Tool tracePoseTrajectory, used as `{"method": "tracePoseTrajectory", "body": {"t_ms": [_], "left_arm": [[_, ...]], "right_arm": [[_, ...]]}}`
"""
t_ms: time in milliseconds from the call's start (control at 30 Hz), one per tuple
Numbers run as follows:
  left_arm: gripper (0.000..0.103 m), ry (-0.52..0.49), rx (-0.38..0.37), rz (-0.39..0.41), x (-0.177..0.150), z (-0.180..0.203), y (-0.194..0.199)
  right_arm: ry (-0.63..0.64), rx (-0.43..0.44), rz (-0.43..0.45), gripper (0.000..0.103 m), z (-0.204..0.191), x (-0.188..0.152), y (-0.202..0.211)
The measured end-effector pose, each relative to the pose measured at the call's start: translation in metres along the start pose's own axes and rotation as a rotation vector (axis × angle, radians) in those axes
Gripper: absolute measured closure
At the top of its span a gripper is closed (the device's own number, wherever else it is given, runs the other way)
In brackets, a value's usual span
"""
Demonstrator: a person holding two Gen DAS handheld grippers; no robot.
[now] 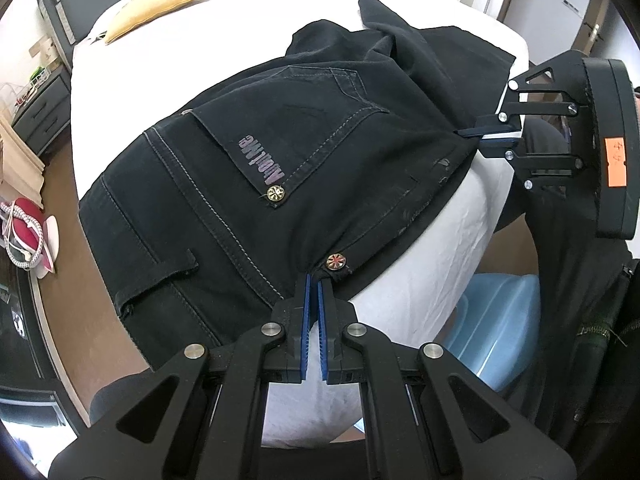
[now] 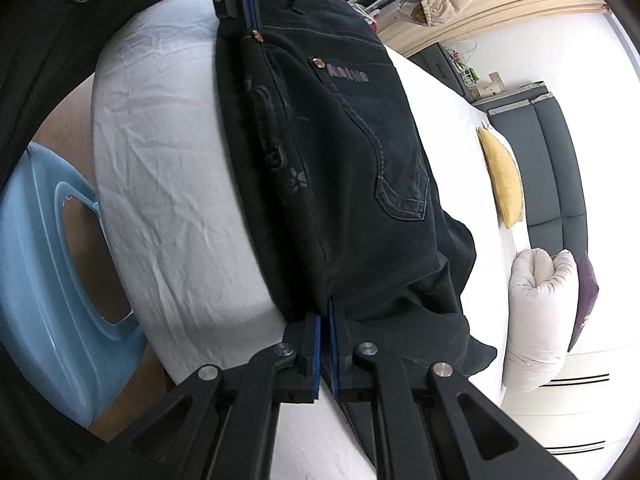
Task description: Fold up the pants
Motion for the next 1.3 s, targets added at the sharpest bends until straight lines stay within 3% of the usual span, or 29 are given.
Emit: {"method": "tracePoseTrajectory", "body": {"t_ms": [200, 400, 633, 833, 1000, 1067, 1100, 1167, 1200, 1233, 1300], "left_arm": [[0.096, 0.043, -0.025, -0.013, 0.001, -0.005, 0.0], [0.095, 0.067, -0.071, -0.023, 0.009, -0.007, 0.027], [0.095, 0.118, -0.161, 0.058, 0.042, -0.008, 0.06], [0.095, 0.251, -0.223, 0.078, 0.071, -0.01, 0.011], [0.095, 0.364, -0.205, 0.002, 0.069, -0.024, -0.05], [0.095, 0.398, -0.229, 0.012, 0.069, -0.029, -0.051], [0.095, 0.408, -0.236, 0.01, 0.069, -0.03, -0.05], [0.095, 0.427, -0.246, 0.014, 0.067, -0.033, -0.051], [0.095, 0.435, -0.248, 0.018, 0.066, -0.034, -0.051], [0.095, 0.444, -0.246, 0.021, 0.066, -0.034, -0.052], [0.095, 0.452, -0.234, 0.025, 0.061, -0.032, -0.053]], "right_arm": [[-0.003, -0.006, -0.011, 0.095, -0.016, -0.001, -0.004], [-0.054, -0.015, -0.013, 0.095, -0.017, 0.001, -0.005], [-0.072, -0.031, -0.021, 0.095, -0.018, 0.001, -0.004], [-0.089, -0.032, -0.03, 0.095, -0.017, 0.002, -0.003], [-0.142, -0.04, -0.027, 0.093, -0.012, -0.001, 0.0], [-0.188, -0.03, -0.015, 0.087, -0.006, -0.005, 0.004], [-0.225, -0.018, -0.008, 0.077, -0.002, -0.007, 0.007], [-0.368, 0.038, 0.031, 0.049, 0.02, -0.017, 0.016], [-0.457, 0.099, 0.066, 0.028, 0.033, -0.023, 0.022], [-0.57, 0.156, 0.111, 0.022, 0.051, -0.032, 0.027], [-0.765, 0.196, 0.16, 0.022, 0.087, -0.056, 0.031]]}}
Point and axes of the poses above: each gripper's, at about its wrist camera, not at the fingertips, and y roughly against the way its jaws point, z to its right, x to its top, the point moved 4 cm from there along -y, roughly the way its jaws point, and after that the axes turned 1 degree about -x, right-handed, at the moved point
